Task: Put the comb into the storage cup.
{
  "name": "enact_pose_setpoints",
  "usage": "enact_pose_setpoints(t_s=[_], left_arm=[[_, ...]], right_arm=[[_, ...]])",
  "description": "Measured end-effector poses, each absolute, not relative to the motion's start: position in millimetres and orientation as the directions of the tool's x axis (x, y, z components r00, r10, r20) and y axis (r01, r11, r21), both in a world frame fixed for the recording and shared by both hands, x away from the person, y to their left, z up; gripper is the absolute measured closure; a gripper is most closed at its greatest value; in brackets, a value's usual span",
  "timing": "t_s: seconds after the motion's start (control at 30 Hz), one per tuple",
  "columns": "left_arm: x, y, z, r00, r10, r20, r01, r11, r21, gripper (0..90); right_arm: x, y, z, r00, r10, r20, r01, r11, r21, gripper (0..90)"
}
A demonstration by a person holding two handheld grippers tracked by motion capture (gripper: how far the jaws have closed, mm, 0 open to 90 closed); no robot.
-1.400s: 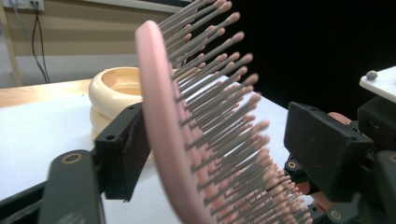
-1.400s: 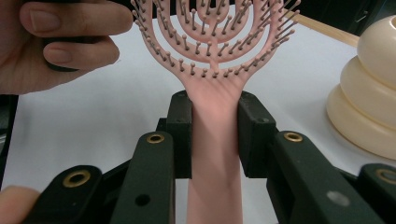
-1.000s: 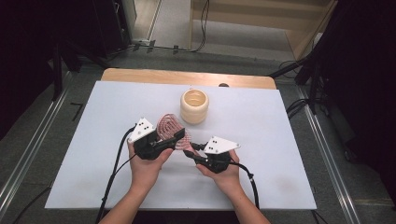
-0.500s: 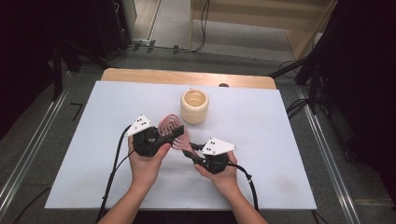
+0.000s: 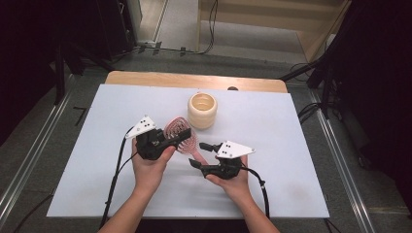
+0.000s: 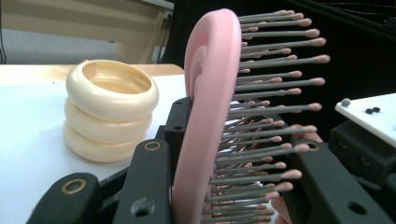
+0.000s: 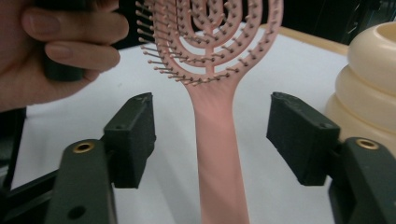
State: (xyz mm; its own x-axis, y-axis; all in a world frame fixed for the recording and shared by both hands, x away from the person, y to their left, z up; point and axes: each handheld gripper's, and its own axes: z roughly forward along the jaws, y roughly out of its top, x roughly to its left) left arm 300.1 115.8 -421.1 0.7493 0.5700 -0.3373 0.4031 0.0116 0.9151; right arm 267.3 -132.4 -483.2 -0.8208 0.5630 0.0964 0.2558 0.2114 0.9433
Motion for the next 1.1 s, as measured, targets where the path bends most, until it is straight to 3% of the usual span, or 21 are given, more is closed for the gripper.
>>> enact_pose_setpoints(t_s=[0.23,1.1], left_arm=[[302,120,-418,0.748,0.577,-0.328,0.39,0.016,0.921,63.9],[308,121,-403,0.769,0.564,-0.301,0.361,0.006,0.933,64.2]], right_arm=[[266,-150,-482,-0.797,0.588,0.137,0.271,0.145,0.951,0.0],[245,-223,-491,-0.694,0.71,0.124,0.281,0.108,0.954,0.0]])
